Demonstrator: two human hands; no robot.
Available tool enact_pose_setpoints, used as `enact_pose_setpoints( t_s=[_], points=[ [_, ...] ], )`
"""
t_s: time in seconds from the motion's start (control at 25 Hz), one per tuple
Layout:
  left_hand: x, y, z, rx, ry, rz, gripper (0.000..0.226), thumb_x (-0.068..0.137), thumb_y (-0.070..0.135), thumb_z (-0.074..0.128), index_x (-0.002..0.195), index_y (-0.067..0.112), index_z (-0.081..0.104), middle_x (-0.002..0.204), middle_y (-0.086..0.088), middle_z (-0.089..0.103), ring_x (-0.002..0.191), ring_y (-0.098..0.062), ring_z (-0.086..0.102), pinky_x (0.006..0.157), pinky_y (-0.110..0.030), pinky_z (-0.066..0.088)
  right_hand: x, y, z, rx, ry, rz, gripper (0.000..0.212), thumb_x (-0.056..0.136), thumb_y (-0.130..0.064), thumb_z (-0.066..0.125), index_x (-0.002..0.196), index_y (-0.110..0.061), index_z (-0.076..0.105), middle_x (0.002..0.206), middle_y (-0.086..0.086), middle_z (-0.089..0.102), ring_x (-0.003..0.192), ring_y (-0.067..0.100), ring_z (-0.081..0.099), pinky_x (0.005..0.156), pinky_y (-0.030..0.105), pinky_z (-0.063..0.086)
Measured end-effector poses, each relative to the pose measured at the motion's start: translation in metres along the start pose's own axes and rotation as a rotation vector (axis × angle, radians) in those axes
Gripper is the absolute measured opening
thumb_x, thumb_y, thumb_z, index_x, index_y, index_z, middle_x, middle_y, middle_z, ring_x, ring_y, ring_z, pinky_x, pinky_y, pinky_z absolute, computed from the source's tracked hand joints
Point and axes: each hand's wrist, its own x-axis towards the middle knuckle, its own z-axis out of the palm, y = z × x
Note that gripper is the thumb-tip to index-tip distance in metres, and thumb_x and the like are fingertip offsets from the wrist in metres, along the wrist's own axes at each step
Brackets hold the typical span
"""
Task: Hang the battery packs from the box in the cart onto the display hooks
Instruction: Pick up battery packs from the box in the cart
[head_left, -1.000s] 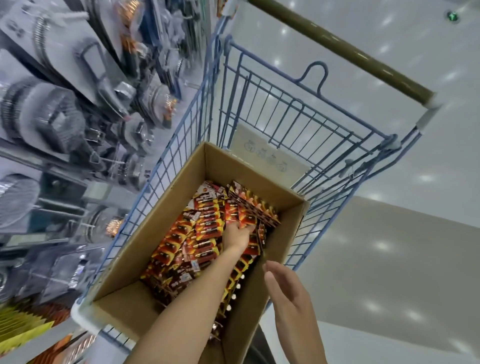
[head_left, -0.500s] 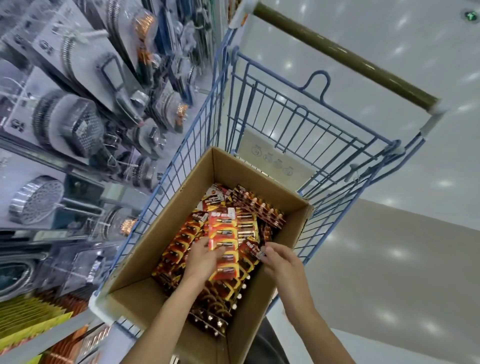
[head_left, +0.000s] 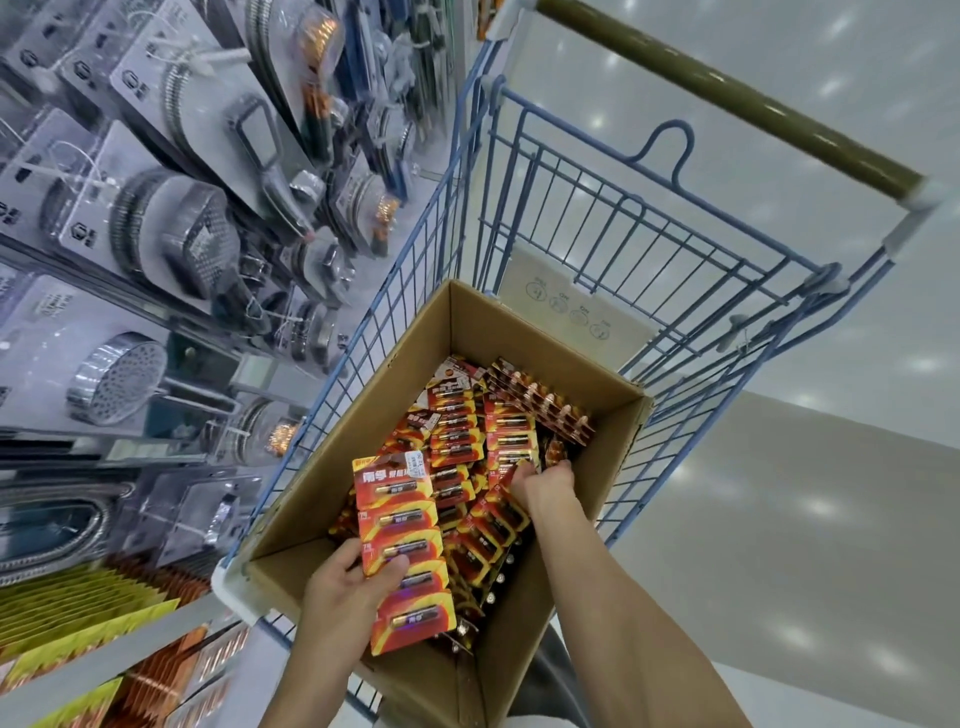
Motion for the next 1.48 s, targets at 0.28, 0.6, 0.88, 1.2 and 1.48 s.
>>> enact_pose_setpoints(
  t_s=[0.28, 0.6, 0.88, 1.2, 1.48],
  points=[
    [-0.003, -0.008, -0.006, -0.025, 0.001, -0.024, 0.030, 0.088, 0.012, 0.079, 0.116, 0.015, 0.068, 0.092, -0.006, 0.081, 0.079, -0.025, 0.080, 0.065, -0.037, 0.059, -0.003, 0.000, 0.004, 0.603, 0.001, 0.200, 0.031, 0.103, -0.012, 0.053, 0.130, 0.000, 0.059, 0.122, 0.022, 0.065, 0.110, 0.035, 0.066, 0.099, 0.048, 0.054],
    [-0.010, 0.005, -0.018, -0.148, -0.030, 0.093, 0.030, 0.088, 0.017, 0.079, 0.117, 0.018, 0.070, 0.096, -0.005, 0.081, 0.083, -0.026, 0.080, 0.079, -0.044, 0.061, -0.066, 0.016, 0.002, 0.549, -0.254, 0.126, 0.054, 0.084, 0.003, 0.076, 0.132, -0.011, 0.056, 0.123, 0.013, 0.064, 0.117, 0.030, 0.062, 0.098, 0.043, 0.057],
    [-0.045, 0.032, -0.045, -0.340, -0.130, 0.289, 0.037, 0.086, 0.026, 0.070, 0.123, 0.023, 0.069, 0.109, -0.007, 0.080, 0.095, -0.030, 0.078, 0.087, -0.047, 0.058, -0.148, 0.005, -0.025, 0.172, -0.529, -0.346, 0.066, 0.073, -0.004, 0.085, 0.130, -0.021, 0.056, 0.114, 0.004, 0.077, 0.107, 0.025, 0.074, 0.095, 0.051, 0.058],
    [-0.101, 0.049, -0.097, -0.495, -0.177, 0.467, 0.037, 0.088, 0.029, 0.066, 0.124, 0.022, 0.068, 0.113, -0.008, 0.079, 0.097, -0.028, 0.078, 0.086, -0.046, 0.058, -0.249, 0.005, -0.024, 0.072, -0.695, -0.651, 0.041, 0.094, -0.029, 0.066, 0.133, -0.021, 0.057, 0.122, 0.009, 0.073, 0.112, 0.031, 0.072, 0.095, 0.049, 0.056],
    [-0.165, 0.017, -0.137, -0.666, 0.075, 0.590, 0.030, 0.095, 0.034, 0.059, 0.117, 0.017, 0.071, 0.107, -0.011, 0.079, 0.092, -0.031, 0.078, 0.076, -0.044, 0.062, -0.298, 0.010, -0.006, -0.089, -0.850, -0.673, 0.033, 0.105, -0.039, 0.048, 0.125, -0.019, 0.066, 0.119, 0.010, 0.074, 0.109, 0.030, 0.073, 0.102, 0.056, 0.052]
  ],
)
